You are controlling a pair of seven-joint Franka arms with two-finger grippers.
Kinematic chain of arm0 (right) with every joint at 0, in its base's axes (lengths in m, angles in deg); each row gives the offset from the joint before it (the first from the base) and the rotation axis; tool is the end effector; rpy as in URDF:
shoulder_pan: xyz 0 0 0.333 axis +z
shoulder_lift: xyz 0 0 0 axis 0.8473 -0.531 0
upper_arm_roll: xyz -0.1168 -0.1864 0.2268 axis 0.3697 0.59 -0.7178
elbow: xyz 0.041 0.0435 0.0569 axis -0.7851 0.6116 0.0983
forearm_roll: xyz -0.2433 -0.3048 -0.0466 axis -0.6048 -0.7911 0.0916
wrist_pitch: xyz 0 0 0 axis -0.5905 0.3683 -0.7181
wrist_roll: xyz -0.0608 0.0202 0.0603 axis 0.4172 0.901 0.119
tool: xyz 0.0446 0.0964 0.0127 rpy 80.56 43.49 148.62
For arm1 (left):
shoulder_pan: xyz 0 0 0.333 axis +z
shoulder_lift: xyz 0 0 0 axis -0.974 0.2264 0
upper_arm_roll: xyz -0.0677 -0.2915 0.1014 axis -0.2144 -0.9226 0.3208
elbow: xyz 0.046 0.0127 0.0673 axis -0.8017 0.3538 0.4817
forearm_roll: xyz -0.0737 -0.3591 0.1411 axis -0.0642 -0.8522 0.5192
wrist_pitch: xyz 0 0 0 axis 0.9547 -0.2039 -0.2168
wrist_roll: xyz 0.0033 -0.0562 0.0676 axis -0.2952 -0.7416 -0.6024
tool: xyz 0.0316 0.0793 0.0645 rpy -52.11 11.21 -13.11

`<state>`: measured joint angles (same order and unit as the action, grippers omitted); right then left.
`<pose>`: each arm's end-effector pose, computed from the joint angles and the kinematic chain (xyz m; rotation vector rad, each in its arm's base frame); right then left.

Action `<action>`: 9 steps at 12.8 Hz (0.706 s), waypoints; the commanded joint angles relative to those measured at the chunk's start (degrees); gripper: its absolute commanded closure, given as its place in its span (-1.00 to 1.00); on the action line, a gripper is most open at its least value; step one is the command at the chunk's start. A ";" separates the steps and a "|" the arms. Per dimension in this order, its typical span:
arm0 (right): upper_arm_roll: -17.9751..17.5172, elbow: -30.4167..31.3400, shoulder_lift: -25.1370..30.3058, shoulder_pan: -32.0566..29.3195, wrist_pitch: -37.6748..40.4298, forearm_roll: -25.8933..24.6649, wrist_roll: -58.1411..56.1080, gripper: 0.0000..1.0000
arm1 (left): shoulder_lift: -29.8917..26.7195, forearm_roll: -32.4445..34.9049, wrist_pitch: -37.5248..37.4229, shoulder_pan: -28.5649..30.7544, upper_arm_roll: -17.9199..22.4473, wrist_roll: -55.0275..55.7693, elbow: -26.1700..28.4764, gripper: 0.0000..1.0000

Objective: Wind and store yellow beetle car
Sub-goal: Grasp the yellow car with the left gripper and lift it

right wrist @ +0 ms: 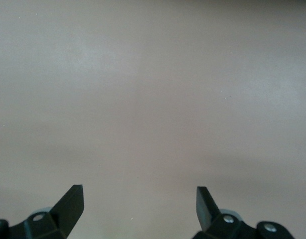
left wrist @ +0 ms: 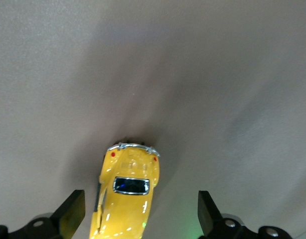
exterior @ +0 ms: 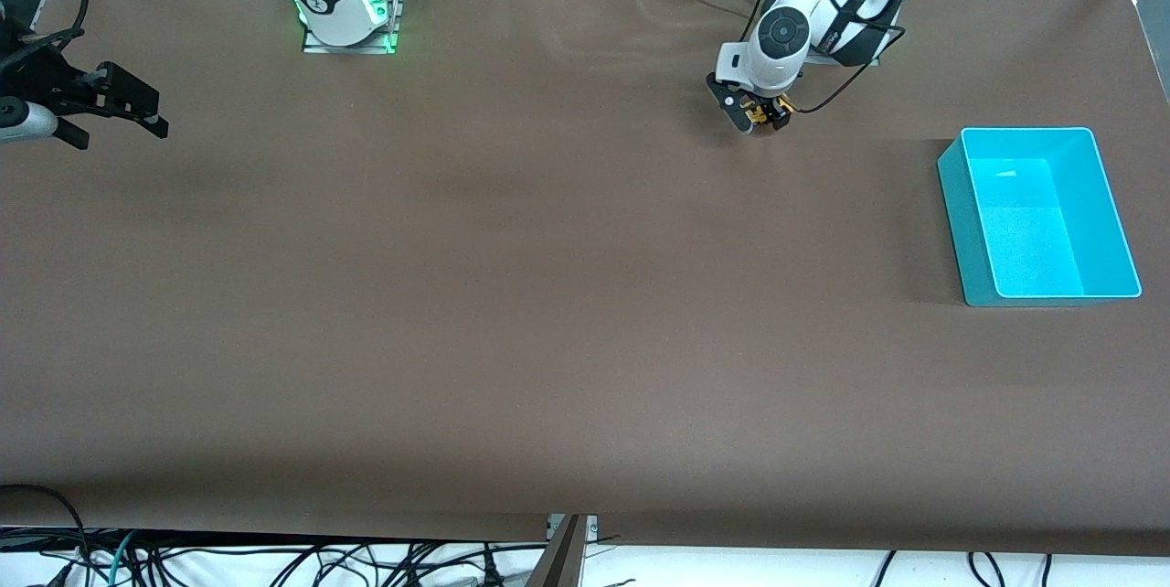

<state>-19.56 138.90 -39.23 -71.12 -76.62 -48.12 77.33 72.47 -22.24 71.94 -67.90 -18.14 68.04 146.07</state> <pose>0.5335 -0.0054 0.6099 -3.0878 -0.2216 -0.0294 0.2549 -0.2142 0.1788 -2.6923 1.4857 0.5318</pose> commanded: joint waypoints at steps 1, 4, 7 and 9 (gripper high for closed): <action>0.55 -2.13 -0.68 0.62 0.96 0.88 1.00 -1.00 | 1.36 5.60 3.28 0.48 -0.16 4.64 2.02 -0.98; 0.55 -3.01 -0.07 0.62 1.92 0.88 1.26 -1.00 | 2.42 9.47 3.28 0.56 -0.16 6.06 2.02 0.25; 3.00 -3.37 1.16 0.54 9.83 0.36 0.75 -1.00 | 2.24 9.48 3.19 1.00 -0.07 6.15 1.75 0.73; 2.66 -3.37 1.08 0.80 9.14 0.00 0.65 -1.00 | 1.80 9.48 2.76 1.18 0.19 6.15 1.14 0.74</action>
<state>-17.45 136.58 -38.49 -71.12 -68.78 -48.13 77.96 75.26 -14.64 73.01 -67.75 -18.09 73.21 145.96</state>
